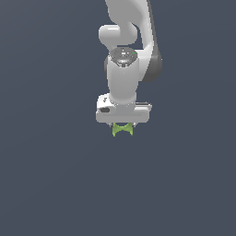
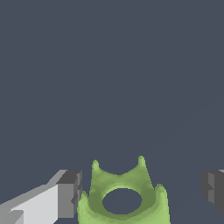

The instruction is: Pick up the object and move it to a goal position.

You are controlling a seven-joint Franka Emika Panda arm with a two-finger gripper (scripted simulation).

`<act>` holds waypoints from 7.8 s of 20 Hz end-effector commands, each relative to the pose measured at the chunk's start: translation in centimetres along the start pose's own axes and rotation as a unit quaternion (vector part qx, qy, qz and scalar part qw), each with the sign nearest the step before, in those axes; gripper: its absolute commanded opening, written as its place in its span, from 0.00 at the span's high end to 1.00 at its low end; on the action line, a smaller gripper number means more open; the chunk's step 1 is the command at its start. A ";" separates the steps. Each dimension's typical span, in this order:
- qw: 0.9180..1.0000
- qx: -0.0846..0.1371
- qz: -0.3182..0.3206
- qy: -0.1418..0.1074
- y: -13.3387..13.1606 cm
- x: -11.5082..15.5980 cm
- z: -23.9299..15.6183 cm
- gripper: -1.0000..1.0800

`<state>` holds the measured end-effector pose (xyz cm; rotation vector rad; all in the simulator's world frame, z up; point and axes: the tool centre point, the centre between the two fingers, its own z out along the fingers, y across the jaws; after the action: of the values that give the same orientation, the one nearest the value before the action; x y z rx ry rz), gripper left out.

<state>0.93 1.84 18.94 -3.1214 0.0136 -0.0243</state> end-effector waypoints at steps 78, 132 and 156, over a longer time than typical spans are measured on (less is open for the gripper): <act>0.743 -0.013 0.669 0.001 -0.6 -8.2 5.4 0.04; 0.741 -0.013 0.671 0.002 6.9 0.1 -9.9 1.00; 0.742 -0.013 0.670 0.001 11.7 6.4 -22.7 1.00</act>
<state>6.59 -10.16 40.91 -2.3233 2.1155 -0.0008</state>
